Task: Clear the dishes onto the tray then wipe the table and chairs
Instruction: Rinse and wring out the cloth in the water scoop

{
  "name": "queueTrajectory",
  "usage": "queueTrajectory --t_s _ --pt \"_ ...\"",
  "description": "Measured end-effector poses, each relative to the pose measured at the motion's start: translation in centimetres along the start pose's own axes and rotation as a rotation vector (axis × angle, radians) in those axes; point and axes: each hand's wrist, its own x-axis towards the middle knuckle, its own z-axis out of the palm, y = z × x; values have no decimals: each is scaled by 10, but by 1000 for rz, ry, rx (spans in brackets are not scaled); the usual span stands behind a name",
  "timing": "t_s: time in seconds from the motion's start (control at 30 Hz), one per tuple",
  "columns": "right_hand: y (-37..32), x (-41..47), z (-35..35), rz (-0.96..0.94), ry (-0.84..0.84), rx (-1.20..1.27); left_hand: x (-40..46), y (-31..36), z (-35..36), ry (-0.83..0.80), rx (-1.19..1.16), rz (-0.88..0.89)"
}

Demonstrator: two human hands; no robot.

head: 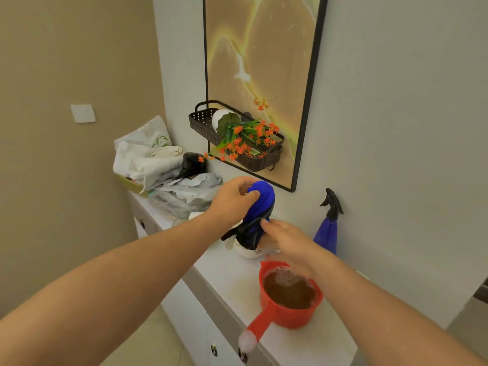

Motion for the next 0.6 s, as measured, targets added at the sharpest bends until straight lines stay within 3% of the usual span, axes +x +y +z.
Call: queueTrajectory --t_s 0.07,0.13,0.2,0.23,0.27,0.33,0.4,0.5,0.6 --pt "3 9 8 -2 10 -281 -2 -4 -15 26 134 15" --pt "6 18 15 -120 257 -583 -3 -13 -28 60 245 20" --pt "7 21 20 -428 561 -757 -4 -21 -41 80 301 -1" --pt "8 22 22 -564 609 -871 -4 -26 -47 82 312 -11" --pt "11 28 25 -611 553 -1012 -6 -30 -53 86 329 -27" --pt "11 31 37 -439 291 -1184 -14 -34 -62 83 381 -60" --pt "9 31 53 -291 131 -998 -18 -41 -68 78 382 -90" --pt "-5 30 80 -238 60 -502 -25 -50 -77 111 253 -169" --pt "-9 27 100 6 -151 -12 -30 -54 -85 92 162 -221"
